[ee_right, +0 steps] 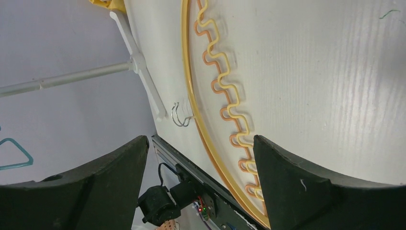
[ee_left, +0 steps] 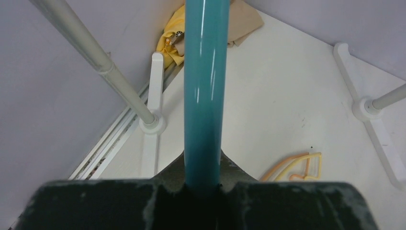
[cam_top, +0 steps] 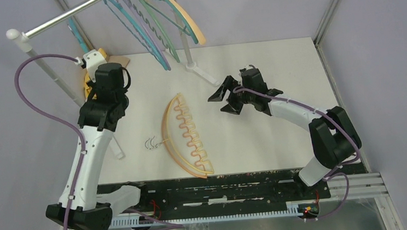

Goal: Organize the hangers

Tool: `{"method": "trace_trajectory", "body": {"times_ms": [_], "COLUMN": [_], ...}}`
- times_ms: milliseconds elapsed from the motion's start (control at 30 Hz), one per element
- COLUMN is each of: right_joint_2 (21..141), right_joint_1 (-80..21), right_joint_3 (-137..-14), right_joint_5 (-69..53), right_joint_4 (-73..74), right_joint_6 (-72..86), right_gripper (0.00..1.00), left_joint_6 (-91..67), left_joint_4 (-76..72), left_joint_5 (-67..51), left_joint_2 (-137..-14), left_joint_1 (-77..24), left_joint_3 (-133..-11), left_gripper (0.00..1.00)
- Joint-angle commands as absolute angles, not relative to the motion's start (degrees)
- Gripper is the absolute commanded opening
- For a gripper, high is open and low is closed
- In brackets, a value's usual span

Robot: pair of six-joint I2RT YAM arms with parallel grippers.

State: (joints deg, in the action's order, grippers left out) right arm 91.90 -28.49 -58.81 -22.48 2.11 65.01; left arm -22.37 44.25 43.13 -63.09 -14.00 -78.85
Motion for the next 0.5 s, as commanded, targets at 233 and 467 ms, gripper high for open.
{"method": "trace_trajectory", "body": {"times_ms": [233, 467], "right_joint_2": [89.9, 91.4], "right_joint_1": [-25.2, -24.4], "right_joint_3": [-58.3, -58.4], "right_joint_5": [-25.6, -27.0], "right_joint_4": [0.0, -1.0], "right_joint_6": [63.4, 63.5], "right_gripper": [0.87, 0.86], "left_joint_6": [-14.5, -13.4], "left_joint_4": [38.7, 37.3], "left_joint_5": [48.3, 47.5], "left_joint_2": [-69.9, -73.4], "left_joint_1": [-14.2, -14.3], "left_joint_3": [-90.8, -94.3], "left_gripper": [0.03, 0.03]}}
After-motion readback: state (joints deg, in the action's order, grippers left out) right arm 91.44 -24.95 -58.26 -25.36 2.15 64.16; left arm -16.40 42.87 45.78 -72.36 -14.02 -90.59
